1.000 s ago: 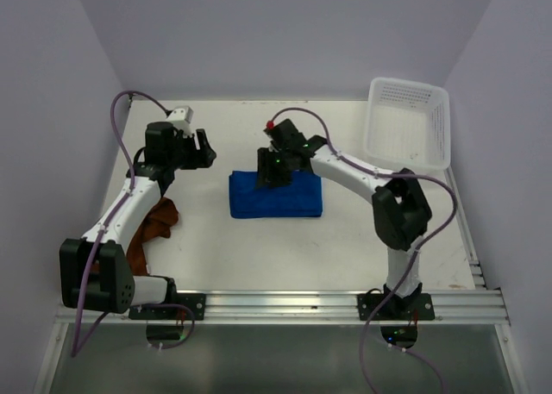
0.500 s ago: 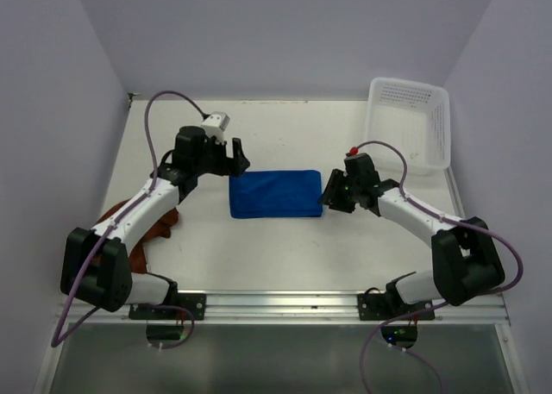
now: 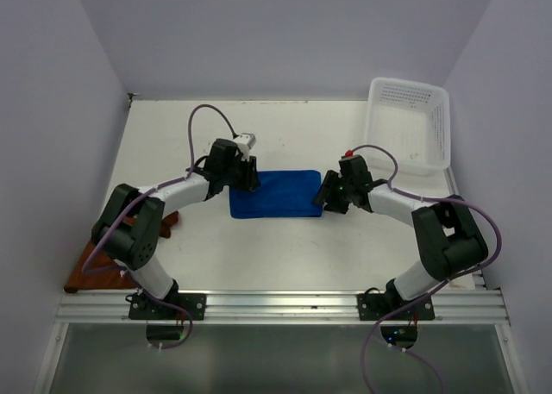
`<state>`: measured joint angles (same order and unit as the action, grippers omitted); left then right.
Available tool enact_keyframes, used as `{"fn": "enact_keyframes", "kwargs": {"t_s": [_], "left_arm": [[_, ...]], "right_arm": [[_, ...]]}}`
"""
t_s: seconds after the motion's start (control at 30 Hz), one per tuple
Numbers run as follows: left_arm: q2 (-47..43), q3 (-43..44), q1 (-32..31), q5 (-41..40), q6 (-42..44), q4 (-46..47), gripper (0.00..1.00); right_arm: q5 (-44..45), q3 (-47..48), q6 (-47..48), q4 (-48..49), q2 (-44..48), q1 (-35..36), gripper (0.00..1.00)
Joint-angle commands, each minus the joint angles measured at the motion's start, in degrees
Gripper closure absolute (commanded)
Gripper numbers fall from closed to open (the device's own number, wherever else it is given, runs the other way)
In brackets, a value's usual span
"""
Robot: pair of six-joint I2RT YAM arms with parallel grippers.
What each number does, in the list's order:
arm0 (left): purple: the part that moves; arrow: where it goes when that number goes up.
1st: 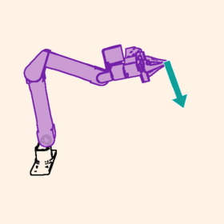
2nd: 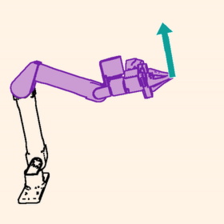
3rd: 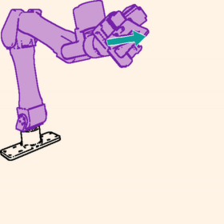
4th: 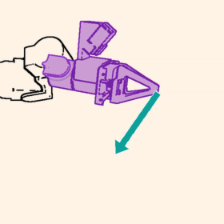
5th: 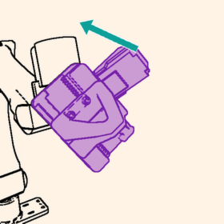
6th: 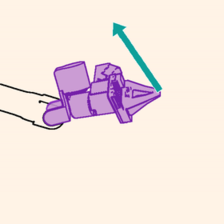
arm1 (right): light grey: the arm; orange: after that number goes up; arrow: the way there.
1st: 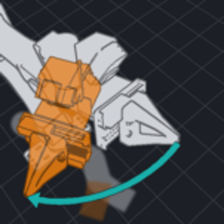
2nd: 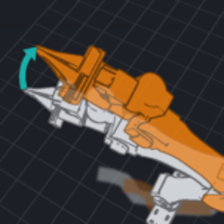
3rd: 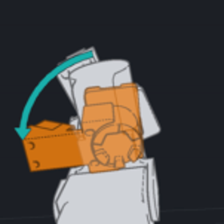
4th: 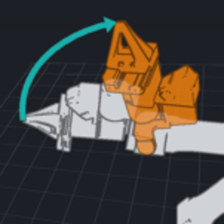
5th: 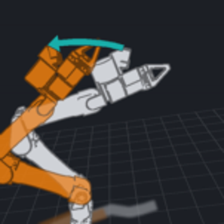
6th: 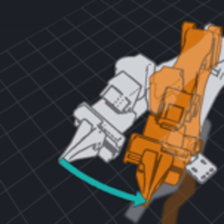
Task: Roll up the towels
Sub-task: Fold the towel, then roll the towel
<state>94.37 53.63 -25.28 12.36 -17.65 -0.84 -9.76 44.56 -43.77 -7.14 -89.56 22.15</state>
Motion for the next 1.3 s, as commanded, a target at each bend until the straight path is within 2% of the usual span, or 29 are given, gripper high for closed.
{"fn": "enact_keyframes", "kwargs": {"t_s": [0.0, 0.17, 0.27, 0.3, 0.5, 0.53, 0.87, 0.97, 1.07, 1.1, 1.13, 1.17, 1.2, 1.27], "left_arm": [[2.5, -0.6, -0.1, -2.6, 0.2, 3.2, 0.60], [4.9, -1.7, -0.1, -6.0, 0.3, 3.7, 0.67], [6.5, -1.9, -0.1, -7.7, -0.2, 3.0, 0.74], [6.8, -2.0, -0.1, -8.1, -0.5, 2.4, 0.76], [4.4, -5.5, -0.1, -10.3, -2.2, 3.1, 0.79], [3.6, -6.2, -0.1, -10.4, -2.6, 3.3, 0.79], [-12.1, -13.4, -1.0, -14.5, -5.6, 2.3, 0.79], [-17.0, -12.5, -3.2, -17.6, -6.0, 0.9, 0.76], [-20.6, -10.1, -6.2, -21.6, -5.6, -3.4, 0.73], [-21.2, -8.6, -7.0, -22.5, -5.1, -4.6, 0.66], [-21.7, -7.8, -8.3, -23.4, -5.0, -5.2, 0.60], [-22.3, -7.0, -8.7, -24.4, -4.9, -5.7, 0.53], [-22.5, -5.1, -9.3, -25.1, -4.5, -6.6, 0.36], [-22.7, -3.3, -11.0, -28.3, -4.0, -7.3, 0.19]], "right_arm": [[-0.7, 0.2, -0.5, 3.8, -1.1, 0.0, 0.48], [-1.8, -1.5, -0.8, 5.8, -1.8, -0.2, 0.57], [-2.7, -2.0, -0.9, 6.3, -2.1, -0.1, 0.67], [-2.9, -2.1, -0.6, 6.3, -2.0, 0.0, 0.75], [-3.7, -3.4, -0.4, 6.3, -1.6, 0.0, 0.90], [-3.9, -3.7, -0.4, 6.3, -1.4, 0.0, 0.98], [-6.1, -6.2, 1.7, 3.7, 2.5, 1.3, 1.00], [-5.4, -7.0, 1.8, 2.4, 3.9, 1.4, 0.93], [-4.5, -7.2, 1.9, 0.5, 6.0, 1.4, 0.78], [-4.6, -7.2, 1.8, 0.1, 6.8, 1.3, 0.73], [-5.0, -7.1, 1.9, -0.3, 7.1, 1.4, 0.61], [-5.1, -6.9, 2.0, -0.7, 7.4, 1.4, 0.58], [-5.2, -7.0, 1.8, -1.1, 8.2, 1.3, 0.55], [-4.9, -7.5, 1.5, -1.0, 9.2, 1.3, 0.47]]}}
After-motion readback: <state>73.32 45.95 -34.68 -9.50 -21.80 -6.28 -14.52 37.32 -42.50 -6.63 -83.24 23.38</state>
